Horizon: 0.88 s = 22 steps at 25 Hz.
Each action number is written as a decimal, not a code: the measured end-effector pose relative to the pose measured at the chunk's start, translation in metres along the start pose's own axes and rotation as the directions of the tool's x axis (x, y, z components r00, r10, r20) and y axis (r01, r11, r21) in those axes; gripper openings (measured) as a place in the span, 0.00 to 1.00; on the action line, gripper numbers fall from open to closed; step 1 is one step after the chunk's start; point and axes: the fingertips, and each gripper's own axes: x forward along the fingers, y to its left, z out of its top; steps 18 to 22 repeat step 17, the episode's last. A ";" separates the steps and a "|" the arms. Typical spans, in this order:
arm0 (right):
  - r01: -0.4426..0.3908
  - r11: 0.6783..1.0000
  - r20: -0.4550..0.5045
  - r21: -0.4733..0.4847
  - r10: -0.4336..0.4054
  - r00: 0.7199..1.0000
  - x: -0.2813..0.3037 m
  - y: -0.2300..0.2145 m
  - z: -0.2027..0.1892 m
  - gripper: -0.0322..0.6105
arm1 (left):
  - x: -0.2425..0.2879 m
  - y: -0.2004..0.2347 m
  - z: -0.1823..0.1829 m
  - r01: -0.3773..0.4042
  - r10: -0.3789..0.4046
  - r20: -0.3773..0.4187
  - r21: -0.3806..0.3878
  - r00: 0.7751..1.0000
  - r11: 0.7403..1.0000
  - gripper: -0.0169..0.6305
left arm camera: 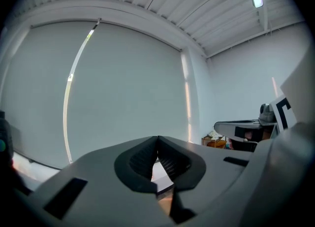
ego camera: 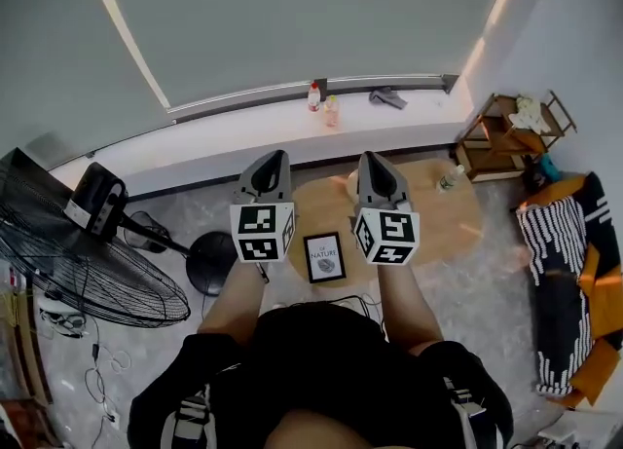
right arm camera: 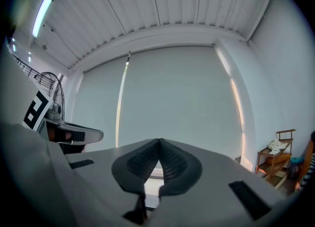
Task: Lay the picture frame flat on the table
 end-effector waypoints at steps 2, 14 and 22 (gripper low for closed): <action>-0.002 1.000 0.001 -0.007 0.002 1.000 0.000 0.002 0.000 0.07 | 0.002 -0.001 0.001 0.007 -0.007 0.002 0.002 1.000 1.000 0.06; 0.028 1.000 -0.010 -0.001 -0.028 1.000 0.004 -0.013 -0.003 0.07 | 0.023 -0.009 -0.002 0.049 -0.049 -0.009 -0.009 0.999 0.999 0.06; 0.039 0.999 -0.015 -0.002 -0.039 0.999 0.004 -0.017 -0.009 0.07 | 0.025 -0.009 -0.007 0.054 -0.055 -0.014 -0.016 0.998 0.998 0.06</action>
